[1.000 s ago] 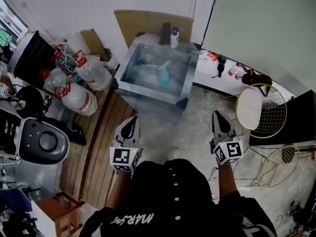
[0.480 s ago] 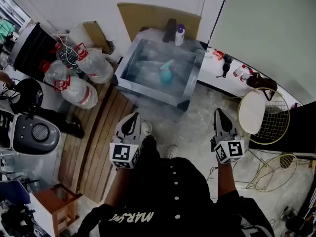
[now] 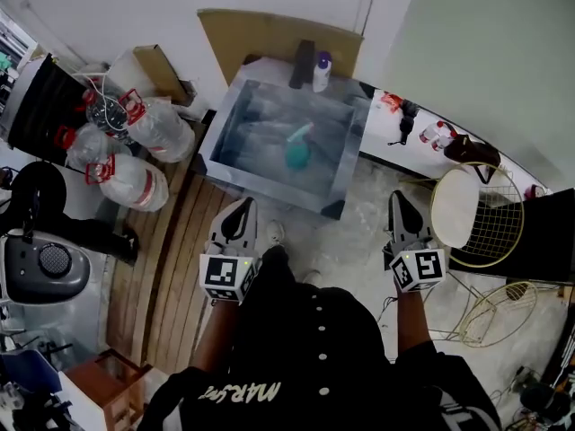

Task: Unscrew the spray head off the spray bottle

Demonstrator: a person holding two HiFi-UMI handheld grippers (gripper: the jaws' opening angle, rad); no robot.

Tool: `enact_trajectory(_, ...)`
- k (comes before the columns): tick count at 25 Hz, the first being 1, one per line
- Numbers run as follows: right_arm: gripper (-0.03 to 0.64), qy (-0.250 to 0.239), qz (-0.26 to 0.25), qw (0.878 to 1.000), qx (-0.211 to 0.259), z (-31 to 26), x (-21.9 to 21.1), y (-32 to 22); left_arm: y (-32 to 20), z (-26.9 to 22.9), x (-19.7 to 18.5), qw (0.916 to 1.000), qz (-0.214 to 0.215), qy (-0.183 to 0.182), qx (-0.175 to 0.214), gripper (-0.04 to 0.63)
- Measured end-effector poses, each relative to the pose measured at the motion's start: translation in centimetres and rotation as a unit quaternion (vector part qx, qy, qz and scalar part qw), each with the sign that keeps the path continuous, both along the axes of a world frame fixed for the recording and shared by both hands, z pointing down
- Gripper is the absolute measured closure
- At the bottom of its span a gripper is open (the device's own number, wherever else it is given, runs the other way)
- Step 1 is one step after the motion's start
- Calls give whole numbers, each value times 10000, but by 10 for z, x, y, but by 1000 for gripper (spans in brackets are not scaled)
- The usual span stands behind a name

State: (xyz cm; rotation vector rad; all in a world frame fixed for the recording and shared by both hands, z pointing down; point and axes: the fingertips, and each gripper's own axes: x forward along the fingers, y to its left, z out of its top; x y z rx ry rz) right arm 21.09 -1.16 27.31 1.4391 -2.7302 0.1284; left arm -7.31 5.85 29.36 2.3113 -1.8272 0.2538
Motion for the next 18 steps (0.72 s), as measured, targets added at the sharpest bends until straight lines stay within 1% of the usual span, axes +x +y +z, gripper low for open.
enact_trajectory(3,604,-14,80,10000,45,-3,-15,-26,-28,-1,-19,10000,8,31,21,571)
enact_trajectory(7,604,26,63,9999,123,-7,-45,-63,-70,-9,-49,9998,82,-23,161,571)
enact_trajectory(11,604,22,44,9998,187,-9,-69,-93,-102,-13,-67,9986,390,-235,258,572)
enact_trajectory(15,604,22,154,9999,70,3,-85,-120,-135,-9,-77,9960,664,-488,337,572)
enact_trajectory(18,604,26,253,9997,-33,8,-99,-134,-152,-2,-85,9951,878,-385,250,572)
